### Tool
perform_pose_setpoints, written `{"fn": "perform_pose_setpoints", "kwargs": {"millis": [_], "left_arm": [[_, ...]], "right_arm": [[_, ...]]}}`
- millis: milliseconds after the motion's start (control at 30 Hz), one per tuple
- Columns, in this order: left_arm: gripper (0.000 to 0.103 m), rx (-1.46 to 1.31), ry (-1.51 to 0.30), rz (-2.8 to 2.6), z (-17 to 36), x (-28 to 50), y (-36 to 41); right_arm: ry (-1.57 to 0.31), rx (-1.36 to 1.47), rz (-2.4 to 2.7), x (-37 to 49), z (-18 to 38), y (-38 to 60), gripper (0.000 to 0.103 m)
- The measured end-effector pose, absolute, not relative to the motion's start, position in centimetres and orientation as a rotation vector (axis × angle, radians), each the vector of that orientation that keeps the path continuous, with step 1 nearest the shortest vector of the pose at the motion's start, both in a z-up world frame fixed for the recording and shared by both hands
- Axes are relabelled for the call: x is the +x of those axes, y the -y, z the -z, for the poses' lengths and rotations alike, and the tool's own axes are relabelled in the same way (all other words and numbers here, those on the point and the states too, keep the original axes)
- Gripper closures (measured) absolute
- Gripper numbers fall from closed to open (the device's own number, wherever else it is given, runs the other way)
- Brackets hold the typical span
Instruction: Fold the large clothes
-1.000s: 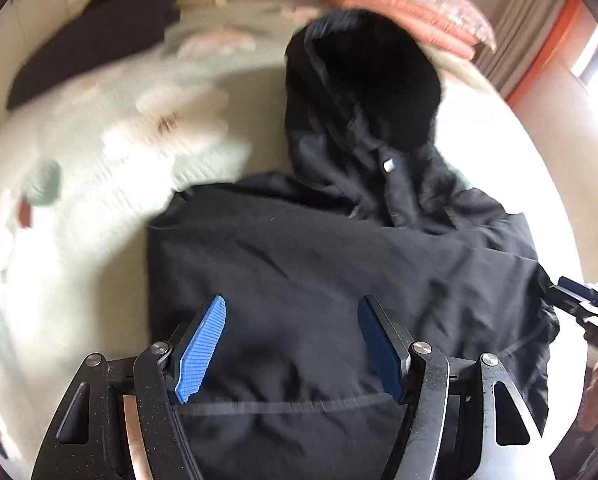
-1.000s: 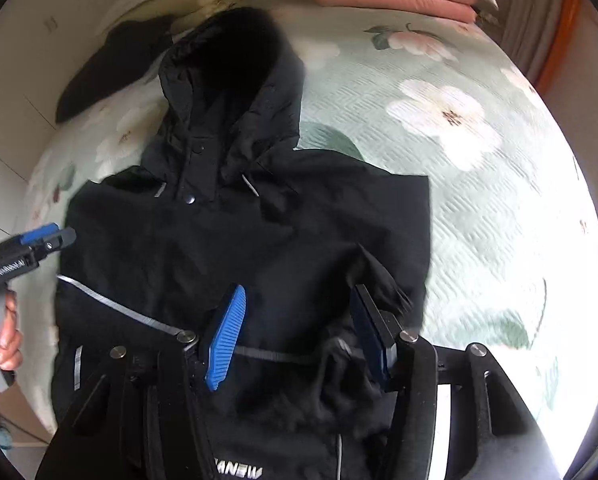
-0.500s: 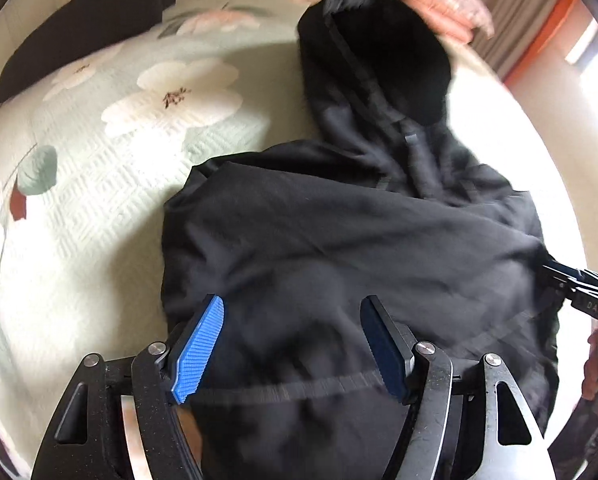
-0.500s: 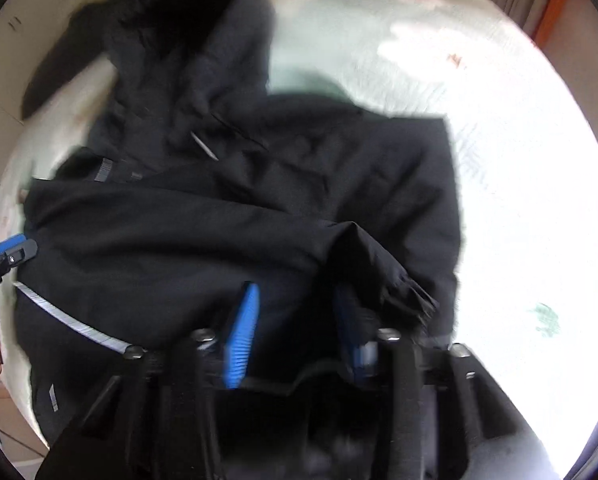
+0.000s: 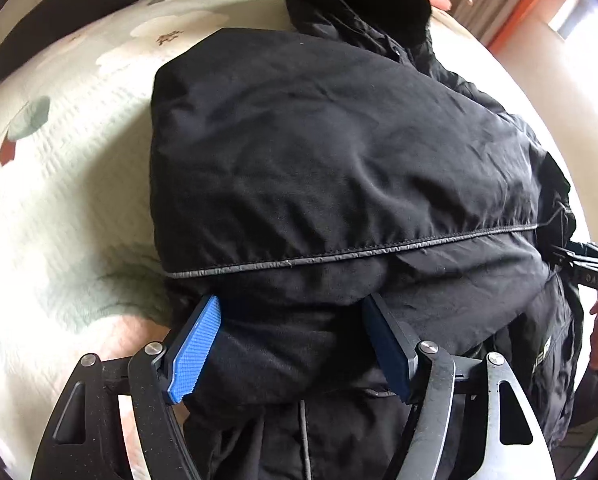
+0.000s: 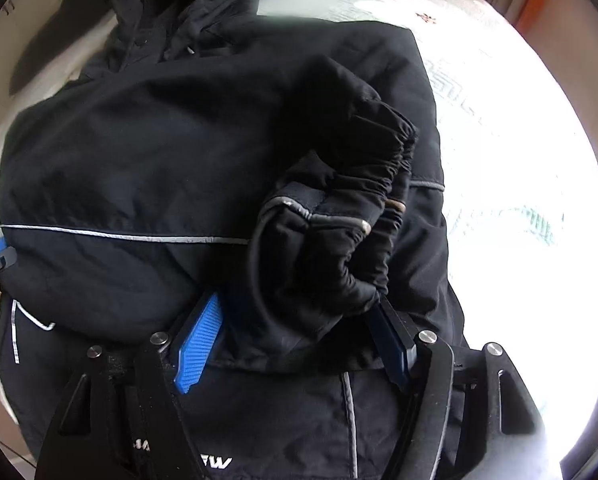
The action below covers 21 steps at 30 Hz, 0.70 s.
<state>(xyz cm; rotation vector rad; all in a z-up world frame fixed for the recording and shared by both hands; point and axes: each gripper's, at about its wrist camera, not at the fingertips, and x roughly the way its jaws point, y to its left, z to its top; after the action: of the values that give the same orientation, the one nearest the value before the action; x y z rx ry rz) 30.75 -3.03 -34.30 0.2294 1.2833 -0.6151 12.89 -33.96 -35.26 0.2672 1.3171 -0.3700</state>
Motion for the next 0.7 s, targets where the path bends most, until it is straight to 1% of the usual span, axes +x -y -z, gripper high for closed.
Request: {"fn": "perform_pose_setpoints", "kwargs": {"millis": [67, 167, 267, 333, 433, 467, 500, 533, 600, 633, 667, 700], "left_arm": [[0.028, 0.213, -1.306, 0.636, 33.9, 31.2, 2.8], [0.028, 0.156, -1.305, 0.668, 31.2, 32.4, 1.9], [0.028, 0.138, -1.228, 0.673, 28.1, 34.2, 1.9], [0.028, 0.115, -1.2, 0.673, 27.4, 36.0, 2.7], [0.028, 0.116, -1.177, 0.614, 28.6, 39.7, 5.1], [0.028, 0.12, -1.194, 0.585, 29.7, 40.7, 5.5], [0.028, 0.123, -1.224, 0.563, 30.9, 41.4, 5.3], [0.028, 0.127, -1.249, 0.547, 32.0, 42.1, 5.5], [0.021, 0.15, -1.317, 0.493, 35.2, 43.4, 5.3], [0.009, 0.126, -1.319, 0.484, 35.9, 43.7, 4.7], [0.005, 0.087, -1.349, 0.474, 36.6, 44.1, 4.0], [0.005, 0.034, -1.378, 0.479, 36.9, 44.4, 3.5]], "right_arm": [[-1.329, 0.274, 0.37, 13.2, 34.9, 33.8, 0.031], [-1.339, 0.274, 0.368, 13.6, 32.5, 33.4, 0.032], [-1.26, 0.23, 0.35, 14.5, 28.3, 32.9, 0.031], [-1.202, 0.209, 0.332, 16.4, 26.4, 32.9, 0.03], [-1.199, 0.173, 0.338, 20.9, 27.4, 33.3, 0.032], [-1.218, 0.16, 0.345, 22.3, 28.7, 33.6, 0.034], [-1.254, 0.16, 0.35, 23.2, 30.2, 33.8, 0.042], [-1.286, 0.168, 0.352, 23.8, 31.6, 34.4, 0.043], [-1.32, 0.182, 0.333, 24.2, 34.3, 35.1, 0.043], [-1.317, 0.168, 0.326, 24.3, 34.6, 35.0, 0.043], [-1.313, 0.143, 0.324, 24.3, 34.6, 34.6, 0.042], [-1.317, 0.131, 0.321, 24.4, 34.5, 34.3, 0.042]]}}
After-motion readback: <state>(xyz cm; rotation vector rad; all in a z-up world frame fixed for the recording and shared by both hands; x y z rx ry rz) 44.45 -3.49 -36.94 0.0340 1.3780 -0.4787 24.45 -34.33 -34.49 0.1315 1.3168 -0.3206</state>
